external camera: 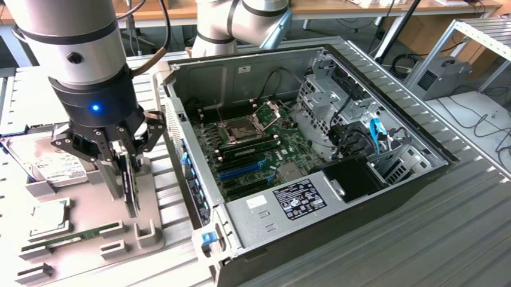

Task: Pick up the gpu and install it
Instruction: 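Pick up the gpu and move the gpu toward the slot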

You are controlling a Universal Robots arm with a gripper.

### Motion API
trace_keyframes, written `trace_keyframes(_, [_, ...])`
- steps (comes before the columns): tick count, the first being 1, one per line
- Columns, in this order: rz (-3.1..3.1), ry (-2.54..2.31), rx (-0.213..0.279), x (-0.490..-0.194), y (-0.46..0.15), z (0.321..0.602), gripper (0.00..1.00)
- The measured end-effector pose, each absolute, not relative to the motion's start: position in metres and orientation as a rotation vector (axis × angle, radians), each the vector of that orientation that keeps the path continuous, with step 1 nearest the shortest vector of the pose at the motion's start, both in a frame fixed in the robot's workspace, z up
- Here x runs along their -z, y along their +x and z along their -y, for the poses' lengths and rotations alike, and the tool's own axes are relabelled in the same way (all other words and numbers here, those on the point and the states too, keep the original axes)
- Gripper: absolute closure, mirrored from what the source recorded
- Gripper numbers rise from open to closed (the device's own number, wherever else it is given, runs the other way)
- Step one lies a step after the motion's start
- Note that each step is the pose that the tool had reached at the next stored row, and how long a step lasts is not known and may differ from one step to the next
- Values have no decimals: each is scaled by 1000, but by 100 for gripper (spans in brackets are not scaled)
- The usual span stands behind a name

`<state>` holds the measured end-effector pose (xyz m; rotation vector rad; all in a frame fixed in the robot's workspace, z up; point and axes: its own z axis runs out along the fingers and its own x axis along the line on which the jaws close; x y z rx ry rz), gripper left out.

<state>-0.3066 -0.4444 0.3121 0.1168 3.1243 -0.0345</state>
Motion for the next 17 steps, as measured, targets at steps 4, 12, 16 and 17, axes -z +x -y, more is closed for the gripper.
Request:
trace_keyframes(4, [-3124, 117, 34, -313, -307, 444, 71])
trace_keyframes(12, [-3124, 117, 35, -316, -307, 444, 71])
trace_keyframes(16, [-3124, 117, 35, -317, -307, 444, 71])
trace_keyframes(17, [-3124, 117, 34, -318, -307, 444, 71])
